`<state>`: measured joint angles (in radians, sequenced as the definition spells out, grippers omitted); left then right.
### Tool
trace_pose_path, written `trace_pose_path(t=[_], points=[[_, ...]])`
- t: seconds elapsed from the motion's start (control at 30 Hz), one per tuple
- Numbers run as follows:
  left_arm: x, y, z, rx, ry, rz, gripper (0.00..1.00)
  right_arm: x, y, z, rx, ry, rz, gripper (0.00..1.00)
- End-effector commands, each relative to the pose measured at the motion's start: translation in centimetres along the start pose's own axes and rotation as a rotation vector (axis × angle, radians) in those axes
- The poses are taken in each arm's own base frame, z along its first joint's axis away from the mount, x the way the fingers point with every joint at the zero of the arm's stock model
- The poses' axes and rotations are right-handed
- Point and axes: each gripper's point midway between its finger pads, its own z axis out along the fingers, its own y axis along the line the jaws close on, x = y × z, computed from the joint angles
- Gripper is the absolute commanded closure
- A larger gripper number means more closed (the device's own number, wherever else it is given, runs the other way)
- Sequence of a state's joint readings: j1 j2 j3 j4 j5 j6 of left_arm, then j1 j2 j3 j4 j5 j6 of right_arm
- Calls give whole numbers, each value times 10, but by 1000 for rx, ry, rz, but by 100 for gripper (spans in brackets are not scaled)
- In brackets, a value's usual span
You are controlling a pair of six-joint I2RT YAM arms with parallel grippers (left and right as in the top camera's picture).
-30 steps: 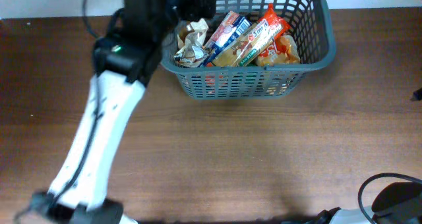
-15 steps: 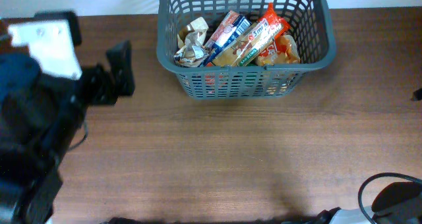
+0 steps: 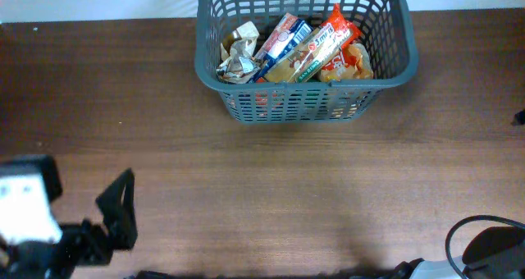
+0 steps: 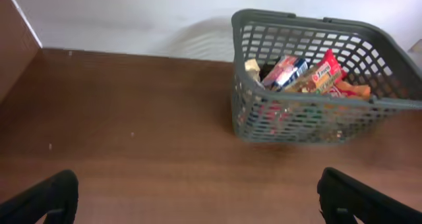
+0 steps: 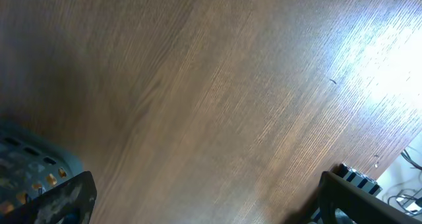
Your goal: Pack container
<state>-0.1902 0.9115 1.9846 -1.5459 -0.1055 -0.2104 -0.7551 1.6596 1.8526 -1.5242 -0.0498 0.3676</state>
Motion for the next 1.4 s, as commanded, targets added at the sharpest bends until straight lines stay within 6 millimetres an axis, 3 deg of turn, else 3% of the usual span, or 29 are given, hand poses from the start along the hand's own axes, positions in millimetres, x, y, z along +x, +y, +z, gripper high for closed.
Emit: trace_pose_path(t=[0.0, 0.13, 0.27, 0.43, 0.6, 0.7, 0.83, 1.07, 1.37], points=[[13, 7, -17, -7, -25, -44, 1, 1, -2, -4, -2, -11, 15, 1], [35, 11, -30, 6, -42, -70, 1, 1, -2, -4, -2, -11, 15, 1], [62, 13, -27, 23, -28, -117, 1, 1, -2, -4, -2, -11, 15, 1], [92, -4, -5, 140, 2, -164, 1, 1, -2, -4, -2, -11, 15, 1], [126, -21, 34, 225, 120, -166, 1, 1, -2, -4, -2, -11, 15, 1], [136, -31, 47, 279, 167, -168, 1, 1, -2, -4, -2, -11, 15, 1], [152, -29, 56, 263, 225, -172, 1, 1, -2, -4, -2, -11, 15, 1], [148, -12, 64, 163, 185, -141, 1, 1, -2, -4, -2, -11, 15, 1], [133, -18, 95, 197, 77, 59, 1, 1, -2, -4, -2, -11, 15, 1]])
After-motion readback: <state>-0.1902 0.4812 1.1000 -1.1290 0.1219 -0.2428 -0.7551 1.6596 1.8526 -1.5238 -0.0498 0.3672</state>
